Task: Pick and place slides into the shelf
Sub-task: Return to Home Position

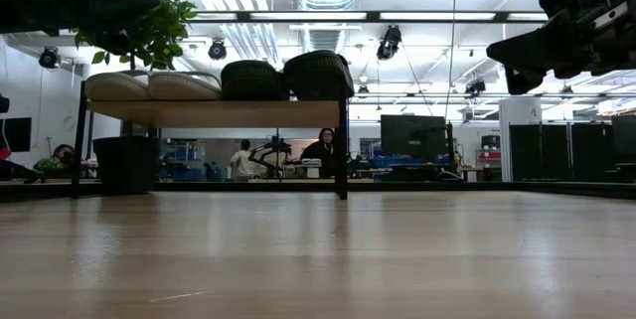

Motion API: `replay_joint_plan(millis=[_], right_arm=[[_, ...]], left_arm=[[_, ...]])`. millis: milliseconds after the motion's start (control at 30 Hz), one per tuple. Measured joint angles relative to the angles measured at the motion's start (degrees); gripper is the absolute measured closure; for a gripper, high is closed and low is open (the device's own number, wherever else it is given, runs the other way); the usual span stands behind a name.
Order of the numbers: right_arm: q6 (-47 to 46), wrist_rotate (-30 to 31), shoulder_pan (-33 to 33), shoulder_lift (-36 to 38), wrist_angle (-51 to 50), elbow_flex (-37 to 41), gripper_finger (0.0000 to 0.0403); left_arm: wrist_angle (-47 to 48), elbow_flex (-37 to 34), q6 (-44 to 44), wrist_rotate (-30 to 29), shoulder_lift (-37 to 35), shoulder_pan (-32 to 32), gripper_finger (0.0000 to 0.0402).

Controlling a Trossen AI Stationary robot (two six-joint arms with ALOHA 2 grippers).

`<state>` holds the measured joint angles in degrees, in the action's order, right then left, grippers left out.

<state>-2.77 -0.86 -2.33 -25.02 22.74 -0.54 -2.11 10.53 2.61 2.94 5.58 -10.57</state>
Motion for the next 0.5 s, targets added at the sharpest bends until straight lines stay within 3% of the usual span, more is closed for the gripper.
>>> replay_joint_plan(millis=[500], right_arm=[[0.18,-0.05,0.00,0.00,0.00,-0.04,0.0394]], left_arm=[[-0.01,0.00,0.00,0.00,0.00,0.00,0.0402]])
